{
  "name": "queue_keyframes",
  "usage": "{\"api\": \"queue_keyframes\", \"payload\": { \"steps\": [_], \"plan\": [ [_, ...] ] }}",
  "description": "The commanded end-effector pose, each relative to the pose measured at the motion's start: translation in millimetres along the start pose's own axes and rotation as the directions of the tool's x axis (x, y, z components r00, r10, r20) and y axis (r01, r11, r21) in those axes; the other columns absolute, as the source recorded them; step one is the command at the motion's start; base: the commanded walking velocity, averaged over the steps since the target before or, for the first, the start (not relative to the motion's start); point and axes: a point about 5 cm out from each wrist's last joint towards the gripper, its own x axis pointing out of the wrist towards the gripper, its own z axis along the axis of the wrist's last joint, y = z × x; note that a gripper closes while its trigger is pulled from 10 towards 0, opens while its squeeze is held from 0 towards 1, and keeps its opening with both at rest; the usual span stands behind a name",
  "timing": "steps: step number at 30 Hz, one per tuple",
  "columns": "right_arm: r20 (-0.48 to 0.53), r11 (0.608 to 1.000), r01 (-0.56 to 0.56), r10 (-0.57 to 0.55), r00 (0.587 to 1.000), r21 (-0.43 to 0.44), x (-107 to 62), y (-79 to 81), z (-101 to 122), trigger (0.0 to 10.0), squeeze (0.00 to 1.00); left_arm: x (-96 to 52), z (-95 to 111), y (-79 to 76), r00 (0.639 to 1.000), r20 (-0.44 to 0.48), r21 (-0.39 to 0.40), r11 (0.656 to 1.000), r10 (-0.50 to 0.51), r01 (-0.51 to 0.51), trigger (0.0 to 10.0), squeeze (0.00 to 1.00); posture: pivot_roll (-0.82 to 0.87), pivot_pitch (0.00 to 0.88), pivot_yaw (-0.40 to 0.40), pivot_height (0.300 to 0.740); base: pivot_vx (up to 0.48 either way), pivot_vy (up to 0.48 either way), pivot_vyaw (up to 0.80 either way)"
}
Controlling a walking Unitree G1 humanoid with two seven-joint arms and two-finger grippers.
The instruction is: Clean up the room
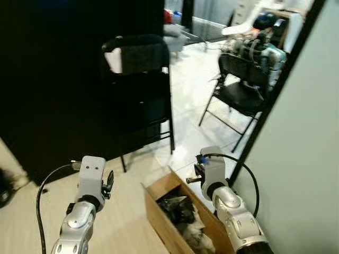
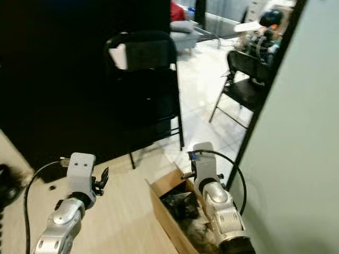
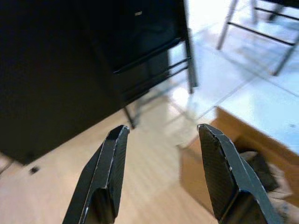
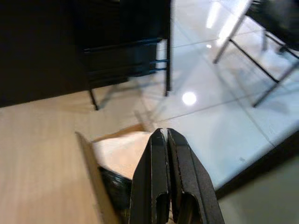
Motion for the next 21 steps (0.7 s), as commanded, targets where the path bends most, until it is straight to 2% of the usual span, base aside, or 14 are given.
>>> {"api": "queue_keyframes", "payload": {
  "steps": [1, 4, 18, 19, 21],
  "plan": [
    [-0.017, 1.0, -0.012, 0.012, 1.0, 0.001, -0.2, 0.9, -1.6, 10.0, 0.0, -0.7, -2.3, 0.0, 1.0, -0.015, 0.003, 1.0, -0.001, 0.001, 10.0, 0.0, -0.05, 0.038, -0.008, 0.74, 0.0, 0.0, -0.8],
    [-0.059, 0.997, -0.07, 0.068, 0.996, -0.036, -0.1, 5.7, -5.9, 10.0, 0.0, -1.0, -2.3, 0.0, 1.0, -0.017, 0.002, 1.0, 0.003, -0.003, 10.0, 0.0, -0.05, 0.039, -0.013, 0.74, 0.0, 0.0, -0.8],
    [-0.1, 0.983, -0.157, 0.148, 0.984, -0.092, 1.7, 12.9, -5.2, 10.0, 0.0, -1.8, -3.5, 4.3, 1.0, -0.024, 0.009, 1.0, 0.012, -0.011, 10.0, 0.0, -0.06, 0.042, -0.018, 0.74, 0.0, 0.0, -0.8],
    [-0.127, 0.963, -0.247, 0.233, 0.964, -0.111, 4.0, 21.0, -5.6, 10.0, 0.0, -0.7, -3.3, 7.8, 0.999, -0.028, 0.011, 1.0, 0.025, -0.024, 10.0, 0.0, -0.06, 0.056, -0.019, 0.74, 0.0, 0.0, -0.61],
    [-0.127, 0.963, -0.247, 0.233, 0.964, -0.111, 4.0, 21.0, -5.6, 10.0, 0.0, -0.7, -3.3, 7.8, 0.999, -0.028, 0.011, 1.0, 0.025, -0.024, 10.0, 0.0, -0.06, 0.056, -0.019, 0.74, 0.0, 0.0, -0.61]
  ]
}}
